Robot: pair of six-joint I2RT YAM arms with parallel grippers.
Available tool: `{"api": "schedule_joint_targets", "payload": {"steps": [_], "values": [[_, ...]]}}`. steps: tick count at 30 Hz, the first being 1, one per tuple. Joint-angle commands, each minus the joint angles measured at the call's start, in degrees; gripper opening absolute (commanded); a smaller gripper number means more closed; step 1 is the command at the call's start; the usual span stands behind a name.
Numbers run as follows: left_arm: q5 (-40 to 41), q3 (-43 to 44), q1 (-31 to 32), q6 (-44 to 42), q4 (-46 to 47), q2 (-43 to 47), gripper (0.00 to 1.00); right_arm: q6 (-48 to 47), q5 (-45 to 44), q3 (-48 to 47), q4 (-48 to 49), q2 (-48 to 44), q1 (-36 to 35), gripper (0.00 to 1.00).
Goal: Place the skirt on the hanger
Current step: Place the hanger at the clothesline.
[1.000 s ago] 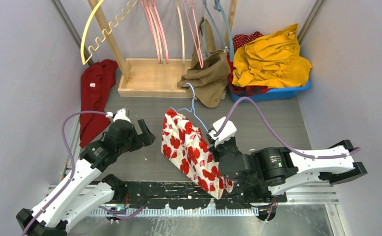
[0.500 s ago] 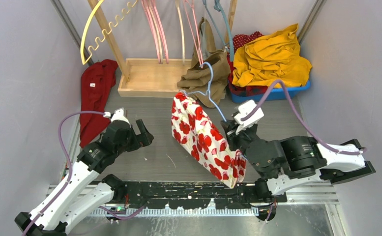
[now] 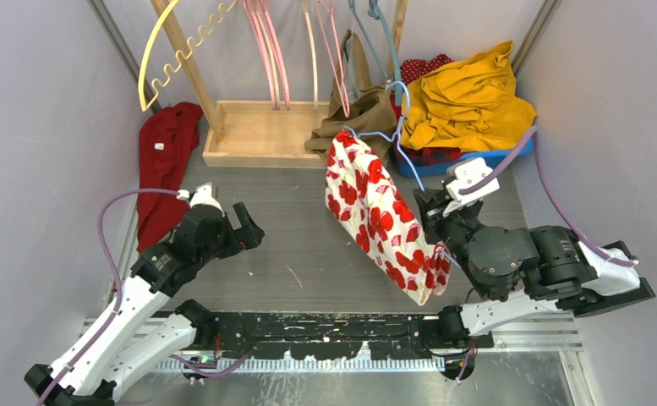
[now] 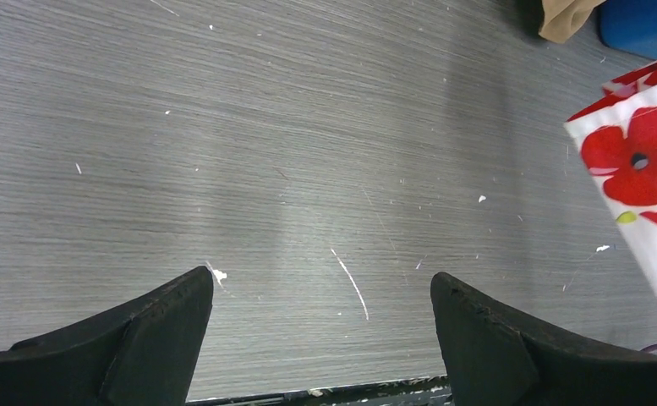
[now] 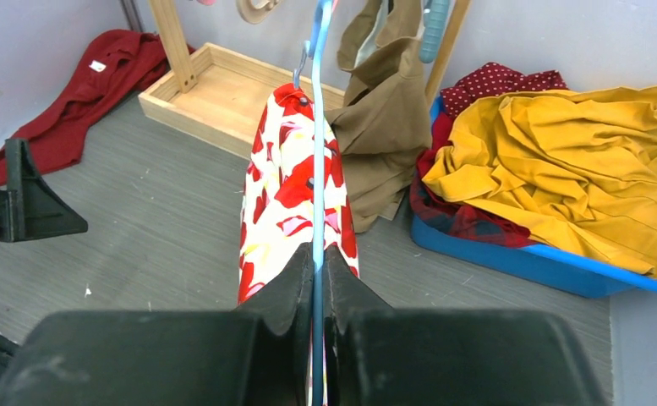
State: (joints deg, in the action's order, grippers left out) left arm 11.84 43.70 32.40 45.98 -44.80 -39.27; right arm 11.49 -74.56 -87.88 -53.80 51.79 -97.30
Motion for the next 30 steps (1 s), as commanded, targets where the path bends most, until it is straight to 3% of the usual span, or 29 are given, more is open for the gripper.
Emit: {"api": "schedule_joint_targets", "payload": {"steps": [1,8,17,21,24,27,30], "values": [[-0.4,1.5,-0.1,-0.5,1.8,-0.1,0.99,-3.5,-5.0,-1.5,5.6,-2.1,-0.4,0.01],[-1.3,1.4,-0.1,-0.1,2.6,-1.0,0.99,-10.5,-7.0,1.1,14.1,-4.4,-0.3,0.01],[-1.9,1.5,-0.1,0.4,3.0,-1.1,0.99,-26.2,-7.1,6.3,34.2,-4.6,-0.1,0.01],[-2.1,1.4,-0.1,0.6,3.1,-1.0,0.99,-27.2,-5.0,6.1,36.9,-3.5,3.0,0.01],[-2.0,1.5,-0.1,0.7,3.2,-1.1,0.99,-21.8,0.1,4.0,30.9,-1.4,9.9,0.01],[-2.1,1.7,-0.1,0.7,2.6,-0.9,0.99,-12.2,13.8,1.5,22.6,2.6,24.6,0.01],[-1.5,1.7,-0.1,0.6,1.9,-0.1,0.99,-6.7,25.2,1.8,21.3,4.9,35.6,0.01]]}}
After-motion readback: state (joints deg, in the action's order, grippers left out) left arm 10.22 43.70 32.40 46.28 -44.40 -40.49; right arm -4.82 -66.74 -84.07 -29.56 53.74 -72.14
